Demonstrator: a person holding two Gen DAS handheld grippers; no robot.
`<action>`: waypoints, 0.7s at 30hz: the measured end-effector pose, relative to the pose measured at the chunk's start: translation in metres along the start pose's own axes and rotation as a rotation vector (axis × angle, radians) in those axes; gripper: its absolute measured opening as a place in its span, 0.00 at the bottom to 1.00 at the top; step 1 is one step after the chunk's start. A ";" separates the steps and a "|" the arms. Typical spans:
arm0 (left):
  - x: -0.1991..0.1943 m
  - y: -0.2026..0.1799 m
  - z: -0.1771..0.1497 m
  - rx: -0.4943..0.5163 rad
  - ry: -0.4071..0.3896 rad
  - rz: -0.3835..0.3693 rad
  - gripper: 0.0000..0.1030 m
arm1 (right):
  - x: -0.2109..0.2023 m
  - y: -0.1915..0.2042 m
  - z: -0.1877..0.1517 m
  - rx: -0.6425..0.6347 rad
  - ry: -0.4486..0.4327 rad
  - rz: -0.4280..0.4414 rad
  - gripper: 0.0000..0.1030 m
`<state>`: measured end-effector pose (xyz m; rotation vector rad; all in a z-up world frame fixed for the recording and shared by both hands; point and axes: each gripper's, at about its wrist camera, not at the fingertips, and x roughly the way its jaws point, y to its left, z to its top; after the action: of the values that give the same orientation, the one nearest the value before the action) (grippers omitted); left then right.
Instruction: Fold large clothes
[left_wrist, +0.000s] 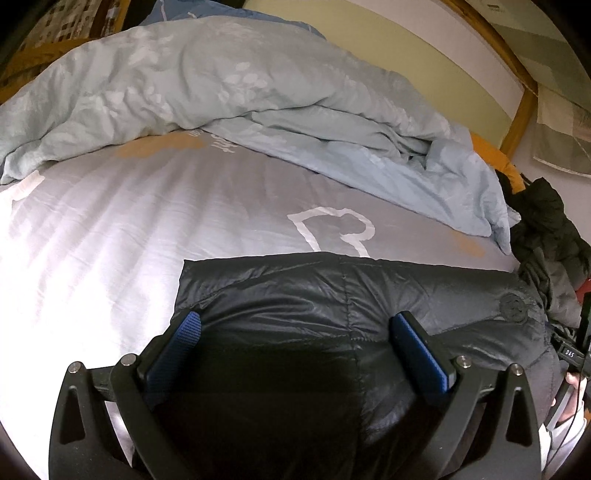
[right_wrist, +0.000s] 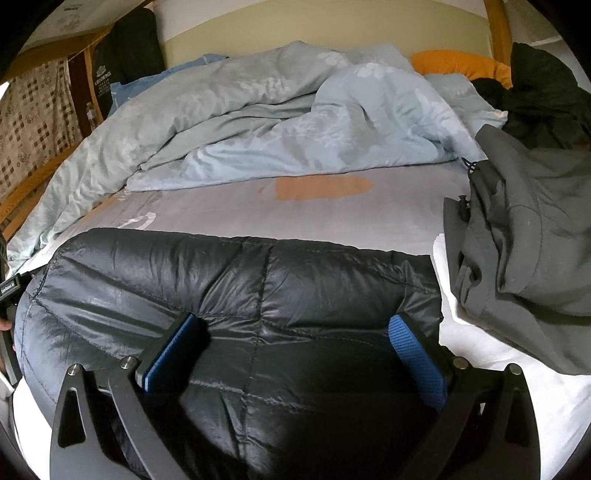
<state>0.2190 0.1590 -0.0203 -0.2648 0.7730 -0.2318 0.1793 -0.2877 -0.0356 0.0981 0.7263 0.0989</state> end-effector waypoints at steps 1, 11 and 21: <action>0.000 -0.001 0.000 0.002 0.000 0.003 1.00 | 0.000 0.000 0.000 -0.001 0.000 0.000 1.00; -0.017 -0.009 -0.003 0.043 -0.095 0.029 0.90 | -0.003 0.000 0.000 -0.006 0.008 -0.025 1.00; -0.143 -0.112 -0.039 0.253 -0.459 -0.235 0.75 | -0.127 0.013 0.030 0.039 -0.137 -0.012 1.00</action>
<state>0.0800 0.0906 0.0819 -0.1593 0.2524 -0.4686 0.1035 -0.2926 0.0718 0.1369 0.5922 0.0657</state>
